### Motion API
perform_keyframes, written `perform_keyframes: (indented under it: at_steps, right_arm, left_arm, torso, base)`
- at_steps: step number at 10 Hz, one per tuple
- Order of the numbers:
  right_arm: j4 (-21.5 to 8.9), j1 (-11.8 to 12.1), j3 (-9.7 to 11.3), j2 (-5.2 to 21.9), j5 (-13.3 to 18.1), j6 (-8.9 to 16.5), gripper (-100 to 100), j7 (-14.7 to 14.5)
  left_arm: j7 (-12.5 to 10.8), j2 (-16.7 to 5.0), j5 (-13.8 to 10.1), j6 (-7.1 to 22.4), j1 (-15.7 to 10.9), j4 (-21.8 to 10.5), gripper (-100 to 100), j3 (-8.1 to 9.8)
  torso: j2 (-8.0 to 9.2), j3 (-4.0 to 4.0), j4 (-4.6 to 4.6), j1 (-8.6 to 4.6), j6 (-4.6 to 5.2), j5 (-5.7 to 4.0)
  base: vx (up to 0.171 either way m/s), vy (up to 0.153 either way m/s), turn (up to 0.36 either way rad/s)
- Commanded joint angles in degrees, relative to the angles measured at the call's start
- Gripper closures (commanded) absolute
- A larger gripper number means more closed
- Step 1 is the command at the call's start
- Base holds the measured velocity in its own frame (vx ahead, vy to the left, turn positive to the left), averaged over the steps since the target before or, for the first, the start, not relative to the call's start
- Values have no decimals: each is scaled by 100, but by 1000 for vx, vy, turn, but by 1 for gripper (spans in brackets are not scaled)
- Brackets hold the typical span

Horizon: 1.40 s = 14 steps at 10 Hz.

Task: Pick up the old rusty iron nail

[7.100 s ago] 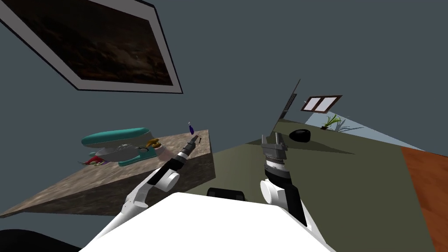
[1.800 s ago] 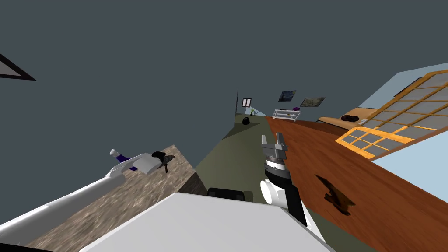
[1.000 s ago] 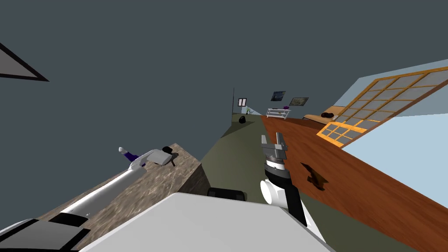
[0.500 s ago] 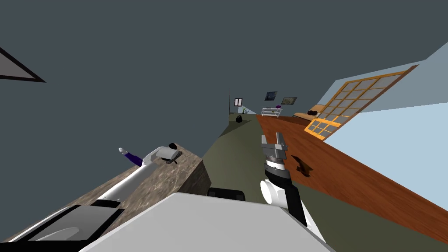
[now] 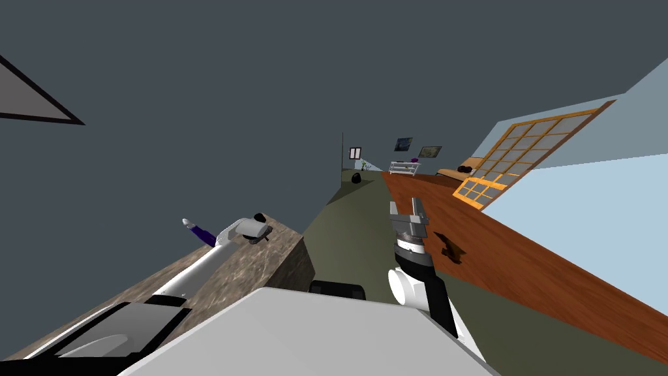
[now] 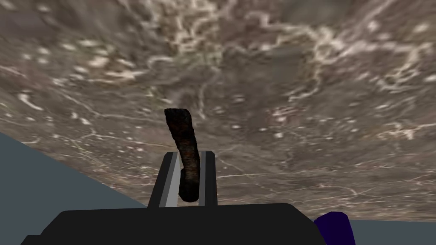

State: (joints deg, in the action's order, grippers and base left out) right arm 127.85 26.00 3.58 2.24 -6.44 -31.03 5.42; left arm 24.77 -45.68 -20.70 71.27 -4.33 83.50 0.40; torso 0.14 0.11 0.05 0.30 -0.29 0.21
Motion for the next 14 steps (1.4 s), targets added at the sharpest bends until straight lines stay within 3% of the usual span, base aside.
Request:
perform_keyframes:
  at_steps: [1,2,3,4,5,6,7,8,9,10,11,12,13,14]
  right_arm:
    - [0,0,0,0,0,0,0,0]
    - [0,0,0,0,0,0,0,0]
    - [0,0,0,0,0,0,0,0]
    - [0,0,0,0,0,0,0,0]
    - [0,2,0,0,0,0,0,0]
    - [0,2,0,0,0,0,0,0]
    - [0,3,0,0,0,-1,0,0]
    - [1,2,0,0,0,0,0,0]
    - [0,1,0,0,0,0,0,0]
    - [0,2,0,0,0,0,0,0]
    - [0,2,0,0,0,0,0,0]
    - [0,0,0,0,0,0,0,0]
    - [0,2,0,0,0,0,0,0]
    - [0,1,0,0,0,0,0,0]
  left_arm:
    - [0,0,0,0,0,0,100,0]
    - [0,0,0,0,0,0,100,0]
    - [1,0,0,-1,0,0,0,0]
    - [-131,-287,-219,-287,286,150,100,-120]
    - [-131,-389,-219,-397,364,150,100,-120]
    - [-291,-590,-423,-574,566,324,100,-264]
    - [-291,-765,-423,-730,714,324,100,-264]
    - [-291,-807,-423,-804,714,324,100,-264]
    - [-451,-1070,-627,-996,1014,498,100,-407]
    - [-451,-1225,-627,-1143,1065,498,100,-407]
    - [-451,-1225,-627,-1212,1065,498,100,-407]
    - [-611,-1471,-831,-1419,1321,671,100,-550]
    - [-611,-1637,-831,-1573,1415,671,100,-550]
    - [-611,-1644,-831,-1619,1415,671,100,-550]
  torso:
    - [0,0,0,0,0,0]
    - [1,1,0,1,0,0]
    - [2,1,1,2,0,1]
    - [2,1,1,2,-1,1]
    - [-23,-12,-5,-6,-16,-3]
    - [-44,-24,-7,-12,-4,-5]
    - [-59,-33,-11,-18,-6,-4]
    - [-54,-31,-10,-12,-1,-4]
    - [-34,-19,-4,-5,7,-3]
    - [-30,-17,-8,-10,-11,0]
    - [-35,-19,-6,-11,-2,-3]
    - [-26,-14,-3,-4,7,-1]
    - [-34,-19,-7,-15,-6,0]
    - [-25,-14,-5,-17,-5,-4]
  base:
    - [0,0,0]
    - [0,0,0]
    - [0,0,0]
    - [110,-42,205]
    - [161,-58,165]
    - [188,-64,213]
    - [151,-52,98]
    - [63,-23,-18]
    - [95,-45,157]
    - [112,-57,150]
    - [58,-24,13]
    - [114,-56,135]
    - [79,-73,191]
    - [46,-28,25]
